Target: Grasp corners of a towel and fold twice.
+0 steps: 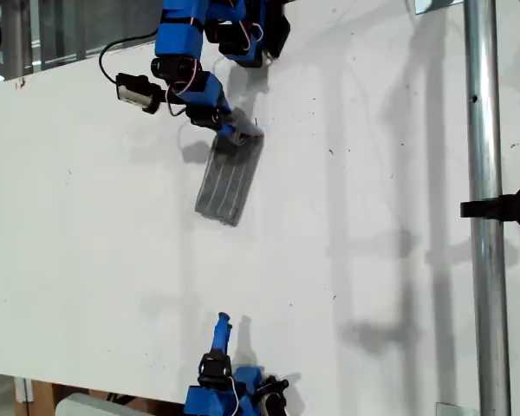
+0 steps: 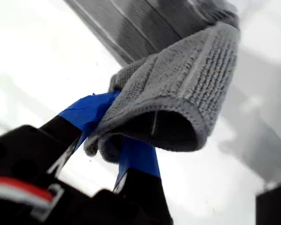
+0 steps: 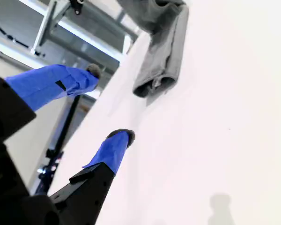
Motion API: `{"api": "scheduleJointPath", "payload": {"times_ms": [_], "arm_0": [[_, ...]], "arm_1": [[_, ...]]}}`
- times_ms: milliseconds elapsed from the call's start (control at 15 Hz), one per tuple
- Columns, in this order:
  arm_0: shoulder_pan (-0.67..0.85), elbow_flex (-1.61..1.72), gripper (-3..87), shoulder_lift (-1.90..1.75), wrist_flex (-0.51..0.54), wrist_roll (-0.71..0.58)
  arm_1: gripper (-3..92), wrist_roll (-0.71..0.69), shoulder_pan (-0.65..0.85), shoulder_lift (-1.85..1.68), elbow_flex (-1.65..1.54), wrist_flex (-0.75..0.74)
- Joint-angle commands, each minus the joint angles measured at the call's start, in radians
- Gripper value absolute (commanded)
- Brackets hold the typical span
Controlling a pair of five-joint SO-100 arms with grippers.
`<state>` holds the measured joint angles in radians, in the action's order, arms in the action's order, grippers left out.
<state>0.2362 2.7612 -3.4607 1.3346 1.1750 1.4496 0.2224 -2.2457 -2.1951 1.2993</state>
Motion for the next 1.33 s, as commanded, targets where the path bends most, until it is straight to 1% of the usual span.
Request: {"api": "scheduleJointPath", "payload": {"times_ms": [0,133,200,267,333,533,733,800,867,933,1000,1067,1133,1200,1267], "arm_0": [[-0.012,-0.005,20.7,-0.006,-0.014,0.011],[-0.011,0.0,20.7,-0.006,-0.017,0.011],[-0.011,0.002,20.6,-0.006,-0.02,0.009],[-0.006,0.006,20.5,-0.006,-0.021,0.008],[-0.005,0.009,20.3,-0.006,-0.026,0.006],[-0.006,0.009,20.0,-0.006,-0.026,0.012],[-0.008,0.012,20.0,-0.006,-0.029,0.015],[-0.006,0.014,20.0,-0.006,-0.029,0.015],[-0.009,0.015,20.0,-0.006,-0.031,0.017],[-0.009,0.017,20.0,-0.006,-0.032,0.017],[-0.009,0.017,20.0,-0.006,-0.032,0.017],[-0.011,0.018,20.0,-0.006,-0.035,0.017],[-0.011,0.026,20.0,-0.006,-0.044,0.015],[-0.011,0.038,20.0,-0.006,-0.058,0.017],[-0.015,0.051,19.9,-0.006,-0.067,0.021]], "arm_1": [[-0.2,-0.026,0.041,-0.029,-0.075,-0.29],[-0.2,-0.038,0.069,0.041,-0.163,-0.566],[-0.2,-0.051,0.071,0.112,-0.155,-0.689],[-0.2,-0.063,0.066,0.196,-0.112,-0.792],[-0.2,-0.087,0.061,0.307,-0.029,-0.853],[-0.2,-0.13,0.066,0.595,0.227,-0.844],[0.9,-0.204,0.052,0.644,0.356,-0.907],[5.9,-0.227,0.052,0.635,0.365,-0.965],[20.9,-0.242,0.051,0.63,0.382,-1.009],[31.7,-0.249,0.051,0.643,0.422,-1.014],[26.8,-0.25,0.043,0.65,0.426,-1.068],[18.3,-0.25,0.037,0.666,0.423,-1.149],[10.7,-0.25,0.041,0.683,0.42,-1.261],[8.0,-0.25,0.052,0.693,0.416,-1.391],[8.0,-0.25,0.064,0.704,0.423,-1.468]]}}
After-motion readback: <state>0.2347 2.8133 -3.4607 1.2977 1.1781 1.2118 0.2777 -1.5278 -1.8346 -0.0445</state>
